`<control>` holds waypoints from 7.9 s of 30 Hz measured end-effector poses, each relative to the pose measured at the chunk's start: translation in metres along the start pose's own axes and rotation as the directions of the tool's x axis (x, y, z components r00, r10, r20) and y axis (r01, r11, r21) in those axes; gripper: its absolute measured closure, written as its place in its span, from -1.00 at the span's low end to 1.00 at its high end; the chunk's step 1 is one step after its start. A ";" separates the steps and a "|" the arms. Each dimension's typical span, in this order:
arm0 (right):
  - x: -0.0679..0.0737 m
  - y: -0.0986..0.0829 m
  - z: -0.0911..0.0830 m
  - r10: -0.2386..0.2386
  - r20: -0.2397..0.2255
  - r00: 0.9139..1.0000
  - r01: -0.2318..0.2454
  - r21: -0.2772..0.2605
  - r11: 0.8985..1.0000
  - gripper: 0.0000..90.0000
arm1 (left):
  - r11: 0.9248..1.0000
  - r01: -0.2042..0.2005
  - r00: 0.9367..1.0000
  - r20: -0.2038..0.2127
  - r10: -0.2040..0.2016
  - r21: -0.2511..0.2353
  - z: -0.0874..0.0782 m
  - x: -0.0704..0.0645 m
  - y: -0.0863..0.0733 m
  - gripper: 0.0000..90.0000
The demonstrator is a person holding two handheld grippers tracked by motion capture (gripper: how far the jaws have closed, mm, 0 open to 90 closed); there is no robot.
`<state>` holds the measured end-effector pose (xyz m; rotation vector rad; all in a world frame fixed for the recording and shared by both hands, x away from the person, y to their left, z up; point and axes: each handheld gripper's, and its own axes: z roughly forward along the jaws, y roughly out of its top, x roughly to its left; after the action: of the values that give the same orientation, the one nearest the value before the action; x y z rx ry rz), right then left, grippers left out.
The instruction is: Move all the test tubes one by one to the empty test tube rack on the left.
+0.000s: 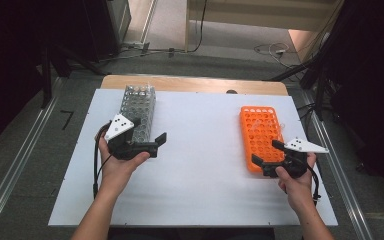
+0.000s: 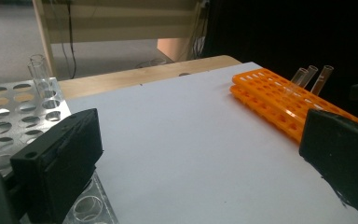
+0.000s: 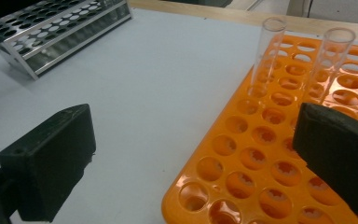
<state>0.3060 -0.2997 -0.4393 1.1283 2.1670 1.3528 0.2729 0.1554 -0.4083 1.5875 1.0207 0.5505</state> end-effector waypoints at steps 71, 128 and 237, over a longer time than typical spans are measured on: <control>-0.092 0.001 0.014 0.085 0.217 0.972 -0.081 -0.029 0.996 0.64 | 0.998 0.017 0.998 0.056 -0.021 0.066 0.012 -0.015 -0.027 -1.00; 0.066 0.042 0.043 -0.084 -0.187 0.979 0.090 0.022 0.996 0.65 | 0.998 -0.033 0.991 0.129 0.026 0.052 0.010 -0.041 -0.016 -1.00; 0.079 0.013 0.021 -0.136 -0.192 0.972 0.134 -0.023 0.991 -0.65 | 0.998 -0.066 0.983 0.172 0.063 0.010 0.019 -0.033 0.011 0.66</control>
<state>0.2758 -0.2237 -0.4293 0.8587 2.3220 1.4624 0.2745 0.1174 -0.3972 1.6557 0.8483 0.4422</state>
